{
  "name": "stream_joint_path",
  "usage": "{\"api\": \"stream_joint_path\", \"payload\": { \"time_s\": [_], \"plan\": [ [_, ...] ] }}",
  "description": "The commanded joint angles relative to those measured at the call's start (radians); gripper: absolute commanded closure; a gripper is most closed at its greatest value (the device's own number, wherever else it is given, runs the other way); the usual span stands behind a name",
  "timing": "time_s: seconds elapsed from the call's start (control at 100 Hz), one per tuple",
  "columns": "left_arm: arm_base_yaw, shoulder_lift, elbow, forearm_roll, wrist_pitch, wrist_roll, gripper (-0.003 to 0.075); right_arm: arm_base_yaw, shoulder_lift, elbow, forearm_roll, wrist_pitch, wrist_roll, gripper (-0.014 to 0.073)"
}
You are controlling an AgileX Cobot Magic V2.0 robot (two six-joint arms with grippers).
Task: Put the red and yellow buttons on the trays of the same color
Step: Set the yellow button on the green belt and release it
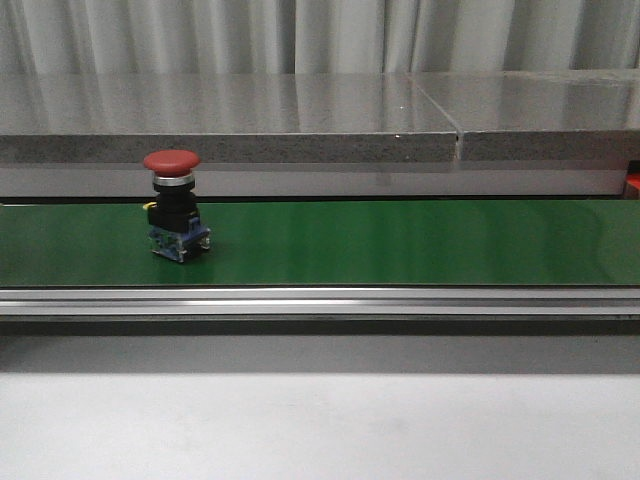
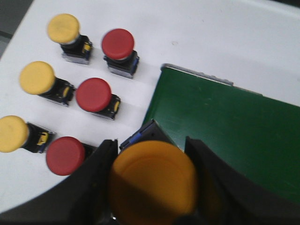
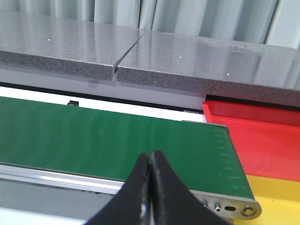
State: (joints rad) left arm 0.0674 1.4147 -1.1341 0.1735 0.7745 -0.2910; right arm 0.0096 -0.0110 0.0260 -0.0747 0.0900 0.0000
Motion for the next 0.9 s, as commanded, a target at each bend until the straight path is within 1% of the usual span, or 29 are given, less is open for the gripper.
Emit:
{"api": "stream_joint_path", "payload": {
  "time_s": [0.0, 0.17, 0.4, 0.44, 0.49, 0.54, 0.61, 0.66, 0.68, 0.73, 0.75, 0.8, 0.85, 0.89],
  "plan": [
    [-0.037, 0.029, -0.070, 0.009, 0.005, 0.017, 0.0739, 0.001, -0.014, -0.009, 0.000, -0.081, 0.000, 0.0661],
    [-0.068, 0.135, -0.142, 0.009, 0.068, 0.025, 0.0739, 0.001, -0.014, -0.009, 0.000, -0.081, 0.000, 0.0661],
    [-0.068, 0.201, -0.154, -0.019, 0.086, 0.049, 0.0735, 0.001, -0.014, -0.009, 0.000, -0.081, 0.000, 0.0661],
    [-0.068, 0.205, -0.154, -0.027, 0.089, 0.059, 0.0722, 0.001, -0.014, -0.009, 0.000, -0.081, 0.000, 0.0661],
    [-0.068, 0.210, -0.154, -0.044, 0.091, 0.075, 0.0689, 0.001, -0.014, -0.009, 0.000, -0.081, 0.000, 0.0661],
    [-0.068, 0.212, -0.154, -0.064, 0.091, 0.093, 0.0636, 0.001, -0.014, -0.009, 0.000, -0.081, 0.000, 0.0661],
    [-0.068, 0.212, -0.154, -0.083, 0.091, 0.117, 0.0533, 0.001, -0.014, -0.009, 0.000, -0.081, 0.000, 0.0661],
    [-0.068, 0.212, -0.154, -0.089, 0.093, 0.126, 0.0428, 0.001, -0.014, -0.009, 0.000, -0.081, 0.000, 0.0661],
    [-0.068, 0.212, -0.154, -0.089, 0.093, 0.126, 0.0400, 0.001, -0.014, -0.009, 0.000, -0.081, 0.000, 0.0661],
    [-0.068, 0.212, -0.154, -0.089, 0.095, 0.131, 0.0283, 0.001, -0.014, -0.009, 0.000, -0.081, 0.000, 0.0661],
    [-0.068, 0.212, -0.154, -0.089, 0.095, 0.131, 0.0255, 0.001, -0.014, -0.009, 0.000, -0.081, 0.000, 0.0661],
    [-0.068, 0.212, -0.154, -0.087, 0.095, 0.134, 0.0155, 0.001, -0.014, -0.009, 0.000, -0.081, 0.000, 0.0661],
    [-0.068, 0.212, -0.154, -0.087, 0.093, 0.143, 0.0097, 0.001, -0.014, -0.009, 0.000, -0.081, 0.000, 0.0661],
    [-0.068, 0.210, -0.156, -0.087, 0.091, 0.147, 0.0076, 0.001, -0.014, -0.009, 0.000, -0.081, 0.000, 0.0661]
  ]
}}
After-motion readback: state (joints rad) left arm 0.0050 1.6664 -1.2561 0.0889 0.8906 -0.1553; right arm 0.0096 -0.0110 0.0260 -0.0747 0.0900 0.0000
